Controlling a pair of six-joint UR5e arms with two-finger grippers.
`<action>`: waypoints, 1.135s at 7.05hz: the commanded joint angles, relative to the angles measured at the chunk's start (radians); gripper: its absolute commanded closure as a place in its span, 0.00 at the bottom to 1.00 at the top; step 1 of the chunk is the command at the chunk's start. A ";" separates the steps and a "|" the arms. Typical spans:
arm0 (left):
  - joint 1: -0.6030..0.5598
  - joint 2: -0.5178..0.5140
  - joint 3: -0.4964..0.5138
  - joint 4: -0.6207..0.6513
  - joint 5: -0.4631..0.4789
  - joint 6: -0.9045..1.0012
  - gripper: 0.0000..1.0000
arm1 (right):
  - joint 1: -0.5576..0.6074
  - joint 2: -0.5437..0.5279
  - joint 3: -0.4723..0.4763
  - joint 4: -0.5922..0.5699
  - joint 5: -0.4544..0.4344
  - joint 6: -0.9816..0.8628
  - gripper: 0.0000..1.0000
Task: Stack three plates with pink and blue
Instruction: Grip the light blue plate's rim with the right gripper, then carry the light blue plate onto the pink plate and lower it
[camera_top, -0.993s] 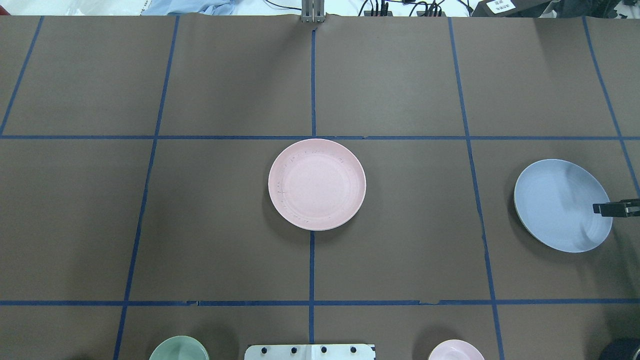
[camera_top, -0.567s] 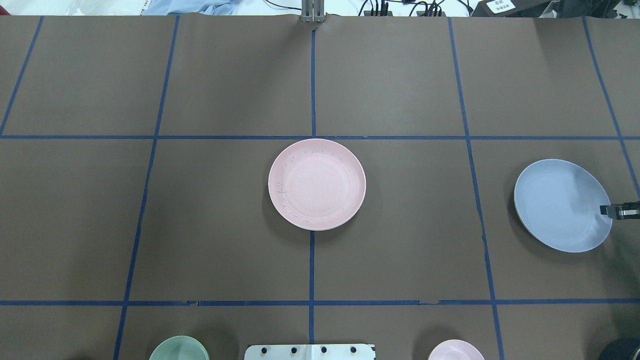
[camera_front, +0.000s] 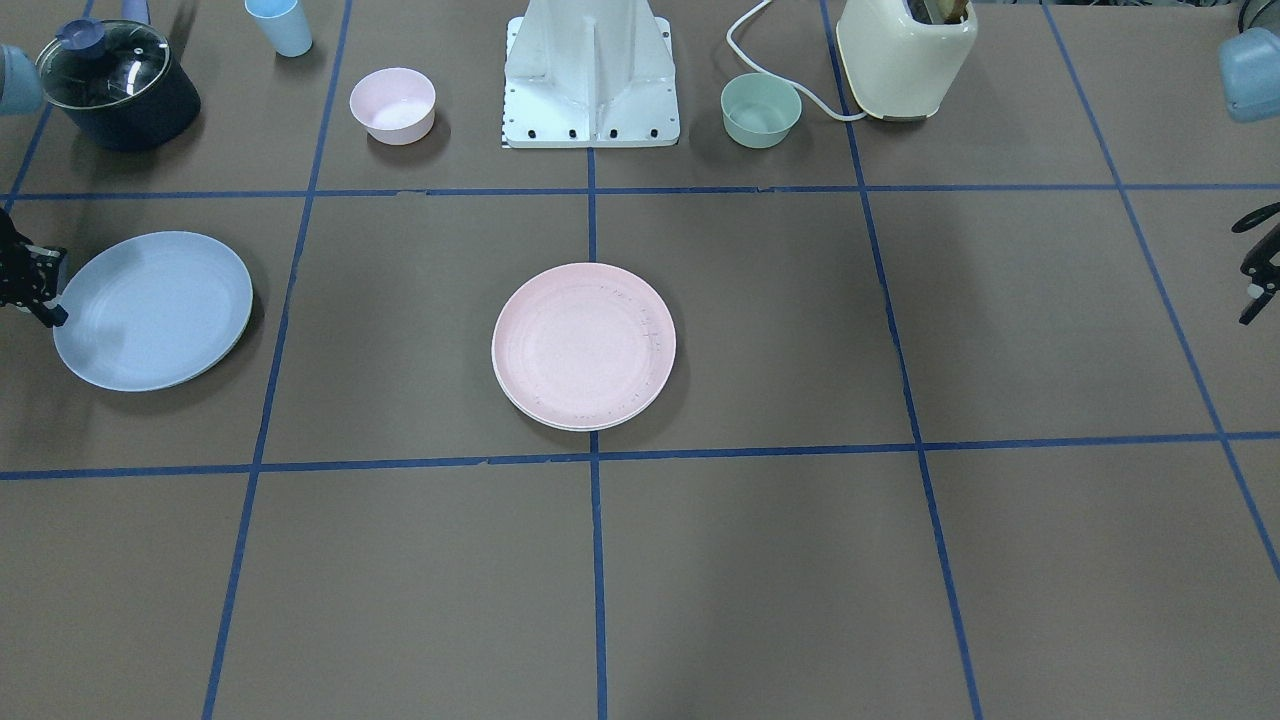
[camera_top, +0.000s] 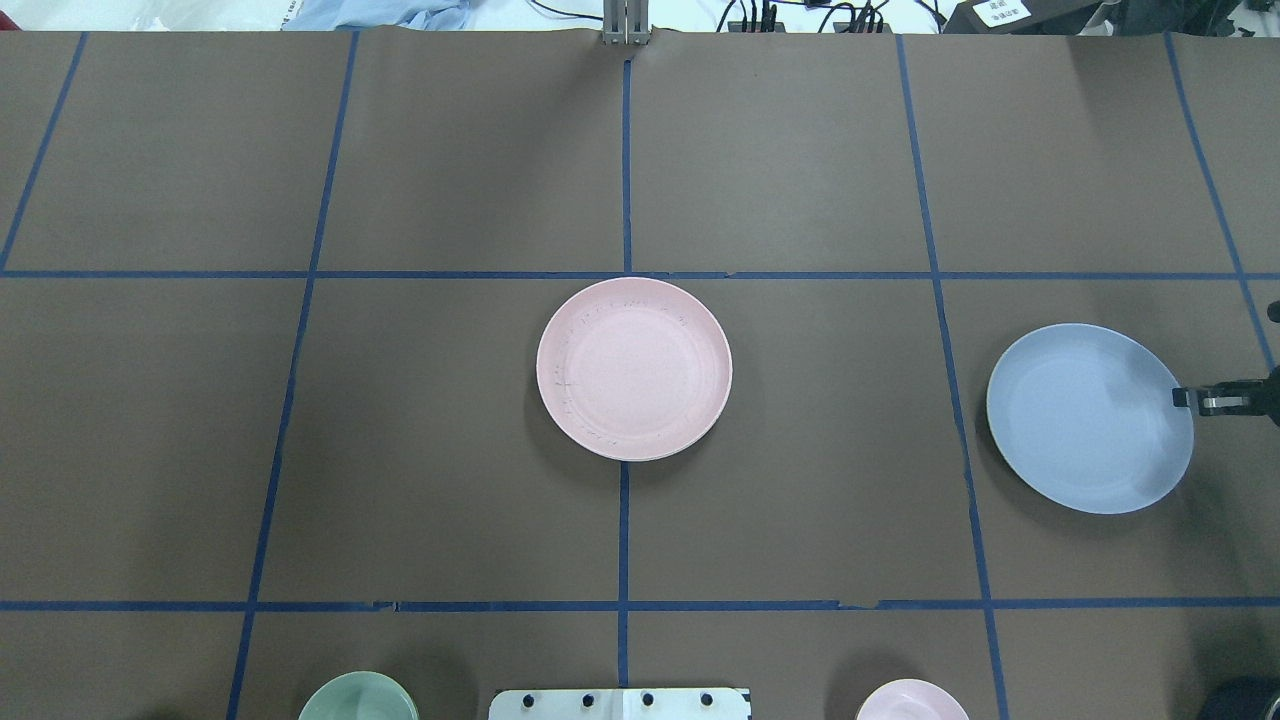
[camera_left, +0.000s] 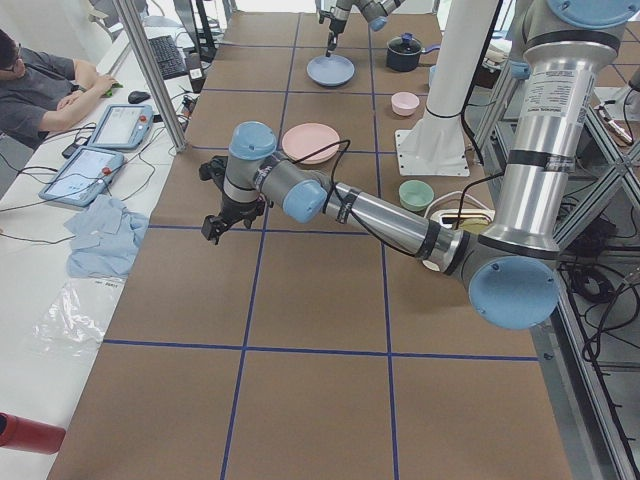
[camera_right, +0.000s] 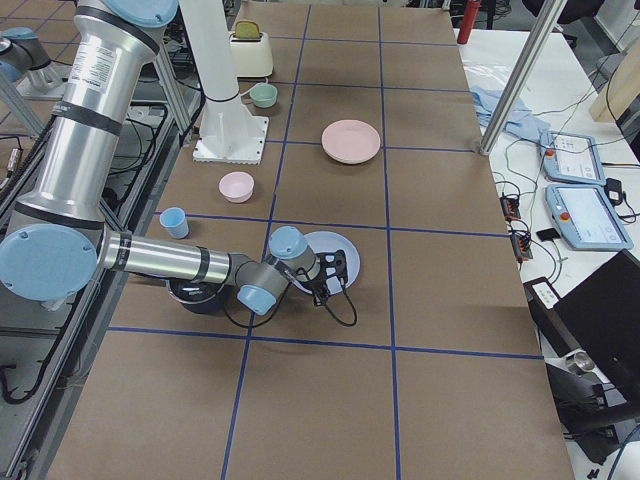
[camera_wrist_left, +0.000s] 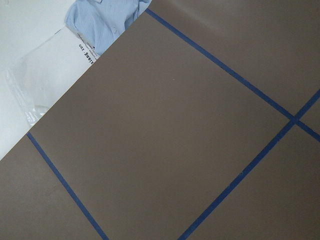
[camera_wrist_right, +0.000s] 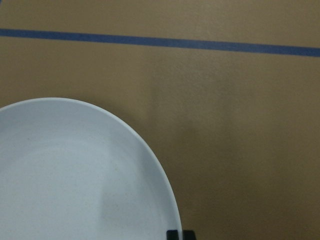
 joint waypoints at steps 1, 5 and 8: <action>0.000 0.007 -0.001 0.000 0.000 -0.001 0.00 | 0.009 0.102 0.146 -0.167 0.066 0.102 1.00; 0.000 0.008 0.000 0.000 0.000 -0.006 0.00 | -0.115 0.485 0.245 -0.480 -0.011 0.414 1.00; 0.000 0.007 -0.001 -0.002 0.000 -0.041 0.00 | -0.383 0.705 0.230 -0.723 -0.310 0.538 1.00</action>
